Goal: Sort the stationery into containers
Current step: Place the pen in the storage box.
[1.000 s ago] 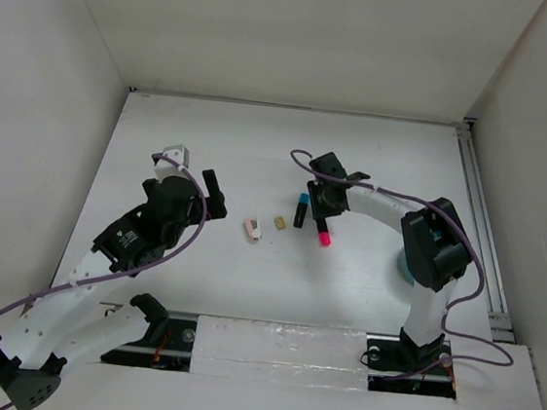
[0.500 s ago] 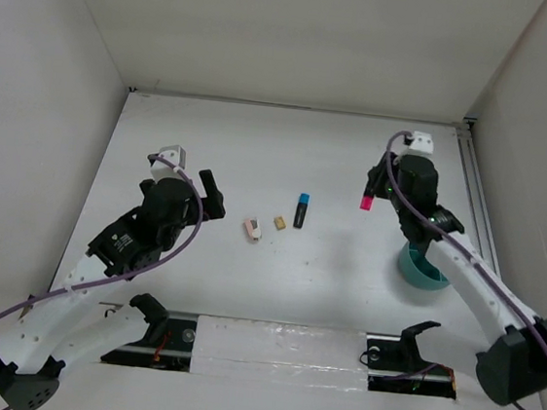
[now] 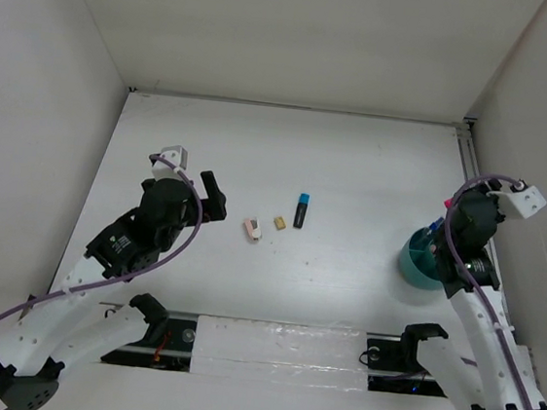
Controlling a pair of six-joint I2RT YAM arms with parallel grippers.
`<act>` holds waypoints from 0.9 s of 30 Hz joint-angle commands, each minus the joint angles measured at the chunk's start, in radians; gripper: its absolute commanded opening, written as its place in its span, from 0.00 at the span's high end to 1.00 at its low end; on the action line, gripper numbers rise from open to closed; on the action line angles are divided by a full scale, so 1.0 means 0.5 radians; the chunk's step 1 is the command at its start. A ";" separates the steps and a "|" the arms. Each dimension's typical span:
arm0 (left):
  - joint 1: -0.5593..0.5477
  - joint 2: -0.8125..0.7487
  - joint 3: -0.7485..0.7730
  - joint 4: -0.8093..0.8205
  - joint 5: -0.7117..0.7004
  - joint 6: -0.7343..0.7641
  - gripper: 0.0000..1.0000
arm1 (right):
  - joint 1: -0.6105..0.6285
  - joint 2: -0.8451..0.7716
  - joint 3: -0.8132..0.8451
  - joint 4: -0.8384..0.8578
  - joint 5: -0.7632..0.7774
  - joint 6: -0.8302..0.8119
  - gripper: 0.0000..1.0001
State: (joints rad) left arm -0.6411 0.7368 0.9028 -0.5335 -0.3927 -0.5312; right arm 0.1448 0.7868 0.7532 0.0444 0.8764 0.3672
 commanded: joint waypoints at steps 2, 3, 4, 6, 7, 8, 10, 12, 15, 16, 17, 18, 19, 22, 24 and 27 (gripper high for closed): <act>0.006 -0.038 0.023 0.070 0.025 0.032 0.00 | -0.081 0.006 -0.095 0.080 0.441 0.124 1.00; 0.006 -0.056 0.023 0.070 0.025 0.032 0.00 | -0.081 0.006 -0.095 0.080 0.465 0.152 1.00; 0.006 -0.056 0.023 0.070 0.025 0.032 0.00 | -0.130 0.028 -0.113 0.080 0.465 0.171 1.00; 0.006 -0.074 0.023 0.070 0.025 0.032 0.00 | -0.148 0.071 -0.114 0.080 0.517 0.195 1.00; 0.006 -0.075 0.023 0.070 0.025 0.032 0.00 | -0.194 0.092 -0.114 0.080 0.536 0.195 1.00; 0.006 -0.075 0.023 0.070 0.025 0.032 0.00 | -0.194 0.117 -0.089 0.080 0.536 0.177 1.00; 0.006 -0.075 0.023 0.088 0.043 0.032 0.00 | -0.219 0.193 -0.058 0.043 0.615 0.177 1.00; 0.006 -0.075 0.023 0.088 0.043 0.032 0.00 | -0.262 0.261 -0.040 -0.012 0.661 0.198 1.00; 0.006 -0.053 0.023 0.088 0.043 0.032 0.00 | -0.262 0.292 -0.040 -0.031 0.710 0.217 1.00; -0.015 -0.053 0.023 0.088 0.043 0.032 0.00 | -0.262 0.313 -0.040 -0.085 0.711 0.256 1.00; -0.016 -0.053 0.023 0.088 0.043 0.032 0.00 | -0.262 0.313 -0.040 -0.086 0.711 0.257 1.00; -0.037 -0.053 0.023 0.088 0.025 0.032 0.00 | -0.262 0.313 -0.061 -0.125 0.711 0.290 1.00; -0.037 -0.053 0.023 0.070 0.025 0.032 0.00 | -0.262 0.313 -0.083 -0.196 0.711 0.363 1.00; -0.074 -0.075 0.023 0.070 0.006 0.032 0.00 | -0.262 0.292 -0.132 -0.261 0.735 0.431 1.00; -0.074 -0.093 0.023 0.070 0.006 0.032 0.00 | -0.262 0.270 -0.163 -0.334 0.714 0.499 1.00; -0.074 -0.093 0.023 0.070 0.006 0.032 0.00 | -0.262 0.270 -0.218 -0.426 0.714 0.600 1.00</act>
State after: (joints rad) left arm -0.6731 0.7055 0.9028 -0.5201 -0.3748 -0.5301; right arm 0.0193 0.9344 0.6582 -0.1066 1.2049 0.5911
